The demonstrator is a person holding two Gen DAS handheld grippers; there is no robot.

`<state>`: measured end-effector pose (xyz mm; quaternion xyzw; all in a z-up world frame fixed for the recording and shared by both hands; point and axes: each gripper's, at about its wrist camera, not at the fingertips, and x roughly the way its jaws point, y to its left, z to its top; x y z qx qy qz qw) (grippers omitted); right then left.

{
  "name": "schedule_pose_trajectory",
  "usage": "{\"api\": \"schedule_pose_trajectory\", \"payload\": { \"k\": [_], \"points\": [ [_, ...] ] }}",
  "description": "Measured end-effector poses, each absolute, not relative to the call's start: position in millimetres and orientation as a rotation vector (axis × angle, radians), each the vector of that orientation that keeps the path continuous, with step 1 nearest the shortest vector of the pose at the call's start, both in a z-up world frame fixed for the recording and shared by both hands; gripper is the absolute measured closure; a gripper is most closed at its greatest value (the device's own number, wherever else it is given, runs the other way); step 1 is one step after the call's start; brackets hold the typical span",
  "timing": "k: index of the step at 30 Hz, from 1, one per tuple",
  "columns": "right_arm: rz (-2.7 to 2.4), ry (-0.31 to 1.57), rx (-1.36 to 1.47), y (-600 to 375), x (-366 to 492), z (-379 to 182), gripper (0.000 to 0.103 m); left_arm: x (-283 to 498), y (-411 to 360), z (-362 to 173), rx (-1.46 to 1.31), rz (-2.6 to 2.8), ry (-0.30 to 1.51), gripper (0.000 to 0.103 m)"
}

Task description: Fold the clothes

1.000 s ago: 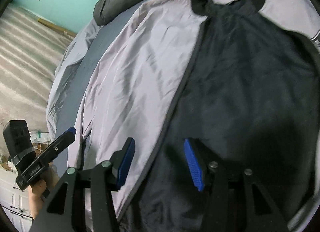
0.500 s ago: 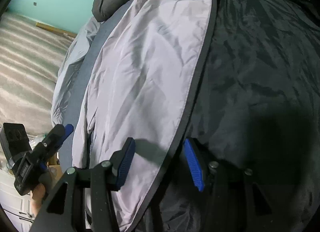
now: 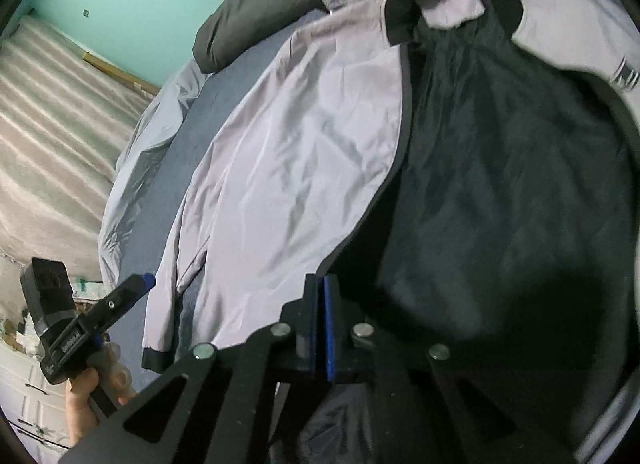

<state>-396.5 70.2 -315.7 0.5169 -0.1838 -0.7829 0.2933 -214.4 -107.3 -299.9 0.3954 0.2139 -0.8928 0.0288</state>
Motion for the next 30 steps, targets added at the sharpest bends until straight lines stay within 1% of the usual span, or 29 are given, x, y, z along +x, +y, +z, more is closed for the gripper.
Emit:
{"api": "schedule_pose_trajectory", "payload": {
  "k": [2, 3, 8, 10, 11, 13, 14, 15, 16, 17, 18, 19, 23, 24, 25, 26, 27, 29, 30],
  "points": [
    [-2.119, -0.457, 1.391, 78, -402, -313, 0.101, -214, -107, -299, 1.227, -2.755, 0.653, 0.028],
    [-2.138, -0.442, 1.403, 82, -406, -312, 0.103, -214, -107, -300, 1.231, -2.755, 0.649, 0.028],
    [-2.250, -0.405, 1.437, 117, -424, -311, 0.103, -214, -107, -303, 1.254, -2.749, 0.647, 0.028],
    [-2.236, -0.454, 1.435, 124, -424, -314, 0.103, -215, -108, -304, 1.257, -2.749, 0.647, 0.028],
    [-2.184, -0.526, 1.432, 122, -425, -316, 0.103, -215, -108, -304, 1.255, -2.746, 0.647, 0.028],
    [-2.117, -0.593, 1.445, 111, -423, -321, 0.101, -215, -111, -304, 1.252, -2.743, 0.656, 0.028],
    [-2.092, -0.602, 1.460, 105, -419, -326, 0.101, -215, -111, -303, 1.250, -2.741, 0.659, 0.028],
    [-2.067, -0.612, 1.476, 99, -416, -331, 0.098, -214, -112, -303, 1.248, -2.740, 0.661, 0.028],
    [-2.041, -0.622, 1.490, 94, -412, -336, 0.093, -214, -113, -302, 1.245, -2.740, 0.661, 0.028],
    [-2.025, -0.636, 1.491, 90, -408, -339, 0.073, -213, -113, -302, 1.243, -2.739, 0.658, 0.028],
    [-2.008, -0.650, 1.491, 85, -404, -343, 0.059, -212, -114, -301, 1.241, -2.739, 0.655, 0.028],
    [-1.991, -0.665, 1.491, 81, -399, -347, 0.057, -212, -114, -301, 1.240, -2.738, 0.653, 0.028],
    [-1.940, -0.711, 1.483, 66, -384, -358, 0.057, -209, -119, -301, 1.238, -2.731, 0.669, 0.028],
    [-1.939, -0.716, 1.474, 64, -381, -358, 0.058, -208, -120, -301, 1.237, -2.730, 0.670, 0.028],
    [-1.939, -0.721, 1.466, 62, -378, -358, 0.061, -208, -121, -300, 1.236, -2.730, 0.671, 0.028],
    [-1.945, -0.720, 1.461, 60, -375, -359, 0.073, -207, -122, -300, 1.234, -2.729, 0.671, 0.028],
    [-1.951, -0.711, 1.459, 61, -374, -358, 0.088, -206, -123, -299, 1.231, -2.730, 0.672, 0.028],
    [-1.971, -0.676, 1.455, 61, -374, -356, 0.098, -204, -125, -298, 1.227, -2.730, 0.674, 0.028],
    [-1.980, -0.665, 1.453, 62, -376, -353, 0.100, -203, -126, -298, 1.225, -2.729, 0.676, 0.028]
  ]
}}
